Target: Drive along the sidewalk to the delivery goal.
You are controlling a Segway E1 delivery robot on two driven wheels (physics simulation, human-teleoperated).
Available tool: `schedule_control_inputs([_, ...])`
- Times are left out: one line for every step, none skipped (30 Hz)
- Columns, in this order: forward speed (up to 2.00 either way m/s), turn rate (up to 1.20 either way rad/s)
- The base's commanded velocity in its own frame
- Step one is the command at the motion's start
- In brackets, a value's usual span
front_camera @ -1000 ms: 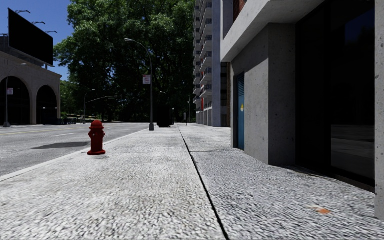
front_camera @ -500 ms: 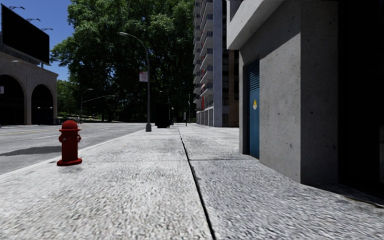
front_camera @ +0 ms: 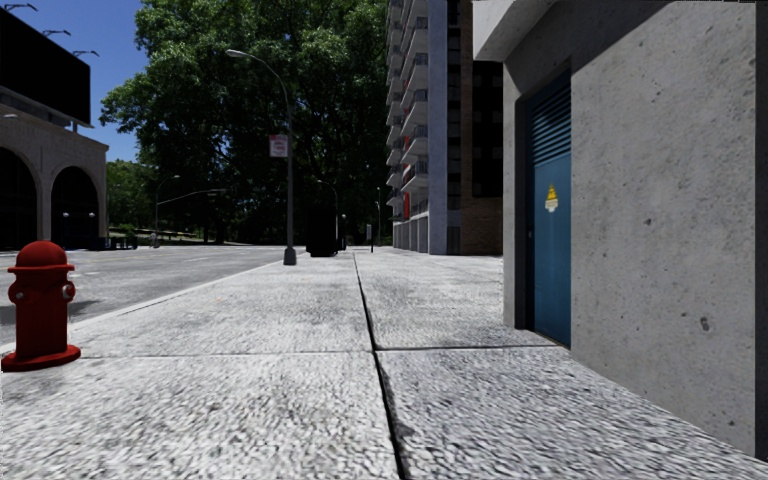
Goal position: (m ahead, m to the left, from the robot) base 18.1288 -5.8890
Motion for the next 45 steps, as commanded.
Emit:
schedule_control_inputs([1.98, 0.0])
schedule_control_inputs([1.98, 0.15])
schedule_control_inputs([1.98, 0.15])
schedule_control_inputs([1.98, 0.27])
schedule_control_inputs([1.98, 0.3])
schedule_control_inputs([1.98, 0.3])
schedule_control_inputs([1.98, 0.3])
schedule_control_inputs([1.98, 0.3])
schedule_control_inputs([1.98, 0.28])
schedule_control_inputs([1.98, 0.26])
schedule_control_inputs([1.98, 0.26])
schedule_control_inputs([1.98, 0.25])
schedule_control_inputs([1.98, 0.25])
schedule_control_inputs([1.98, 0.25])
schedule_control_inputs([1.98, 0.24])
schedule_control_inputs([1.98, 0.15])
schedule_control_inputs([1.98, 0.0])
schedule_control_inputs([1.98, 0.0])
schedule_control_inputs([1.98, 0.0])
schedule_control_inputs([1.98, 0.0])
schedule_control_inputs([1.98, 0.0])
schedule_control_inputs([1.98, 0.0])
schedule_control_inputs([1.98, 0.0])
schedule_control_inputs([1.99, 0.0])
schedule_control_inputs([1.99, 0.0])
schedule_control_inputs([2.0, 0.0])
schedule_control_inputs([2.0, 0.0])
schedule_control_inputs([2.0, 0.0])
schedule_control_inputs([2.0, 0.0])
schedule_control_inputs([2.0, 0.0])
schedule_control_inputs([2.0, 0.0])
schedule_control_inputs([2.0, 0.0])
schedule_control_inputs([2.0, 0.0])
schedule_control_inputs([2.0, -0.08])
schedule_control_inputs([2.0, -0.13])
schedule_control_inputs([2.0, -0.21])
schedule_control_inputs([2.0, -0.21])
schedule_control_inputs([2.0, -0.26])
schedule_control_inputs([2.0, -0.35])
schedule_control_inputs([2.0, -0.42])
schedule_control_inputs([2.0, -0.42])
schedule_control_inputs([2.0, -0.43])
schedule_control_inputs([2.0, -0.44])
schedule_control_inputs([2.0, -0.46])
schedule_control_inputs([2.0, -0.46])
